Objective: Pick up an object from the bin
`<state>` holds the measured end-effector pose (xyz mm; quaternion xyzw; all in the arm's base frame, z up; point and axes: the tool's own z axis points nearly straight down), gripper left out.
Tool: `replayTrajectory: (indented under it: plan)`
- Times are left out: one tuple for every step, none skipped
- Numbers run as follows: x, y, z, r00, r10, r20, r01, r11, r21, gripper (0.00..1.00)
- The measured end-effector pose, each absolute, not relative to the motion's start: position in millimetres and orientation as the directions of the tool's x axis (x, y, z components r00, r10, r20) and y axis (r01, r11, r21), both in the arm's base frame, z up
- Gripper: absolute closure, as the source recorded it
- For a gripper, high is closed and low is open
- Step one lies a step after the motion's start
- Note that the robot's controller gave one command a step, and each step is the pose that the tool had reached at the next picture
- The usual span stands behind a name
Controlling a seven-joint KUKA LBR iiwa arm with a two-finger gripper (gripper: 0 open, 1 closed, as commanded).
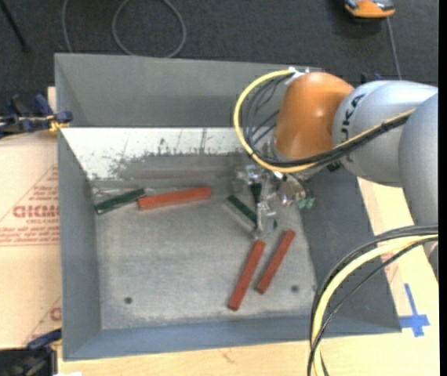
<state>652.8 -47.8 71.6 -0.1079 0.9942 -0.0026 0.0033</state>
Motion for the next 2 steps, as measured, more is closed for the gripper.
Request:
replayTrajectory:
  plan:
    - [653.0, -42, 72, -0.976, -0.216, -0.007, -0.216, 0.976, -0.001, 1.0]
    - [635.6, -53, 215, -0.978, -0.208, -0.013, -0.208, 0.978, -0.005, 1.0]
